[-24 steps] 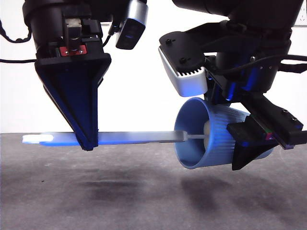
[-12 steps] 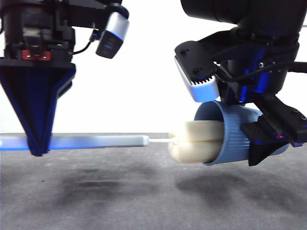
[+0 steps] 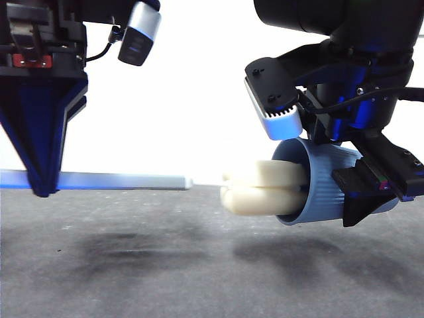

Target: Pick up the cup brush,pick up the cup,insert the brush into the cup,clean the cup,put the cup brush back,put the cup back to the fixed position on the table

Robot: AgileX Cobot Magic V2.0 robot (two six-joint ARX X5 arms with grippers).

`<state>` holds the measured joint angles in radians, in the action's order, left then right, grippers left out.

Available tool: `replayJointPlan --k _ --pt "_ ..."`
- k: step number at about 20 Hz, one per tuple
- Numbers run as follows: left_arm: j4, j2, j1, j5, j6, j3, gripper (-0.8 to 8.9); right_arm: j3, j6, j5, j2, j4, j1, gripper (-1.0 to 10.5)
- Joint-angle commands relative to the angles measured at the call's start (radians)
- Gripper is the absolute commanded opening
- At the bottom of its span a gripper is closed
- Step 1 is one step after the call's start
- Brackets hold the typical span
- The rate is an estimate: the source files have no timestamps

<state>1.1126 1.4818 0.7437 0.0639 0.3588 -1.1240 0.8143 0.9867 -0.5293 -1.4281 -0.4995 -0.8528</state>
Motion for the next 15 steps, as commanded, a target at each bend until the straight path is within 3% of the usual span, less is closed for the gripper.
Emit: replayJointPlan --k 1,9,15 --pt "-0.062 0.005 0.008 0.034 0.007 0.005 -0.09 0.001 -0.002 0.007 -0.008 0.011 -0.015 -0.2" --pt "-0.172 0.01 0.052 0.074 -0.019 0.005 -0.09 0.001 -0.001 0.037 -0.008 0.072 -0.104 -0.2" --pt "-0.169 0.01 0.068 0.076 -0.024 0.005 -0.09 0.001 -0.005 0.051 -0.008 0.094 -0.156 -0.2"
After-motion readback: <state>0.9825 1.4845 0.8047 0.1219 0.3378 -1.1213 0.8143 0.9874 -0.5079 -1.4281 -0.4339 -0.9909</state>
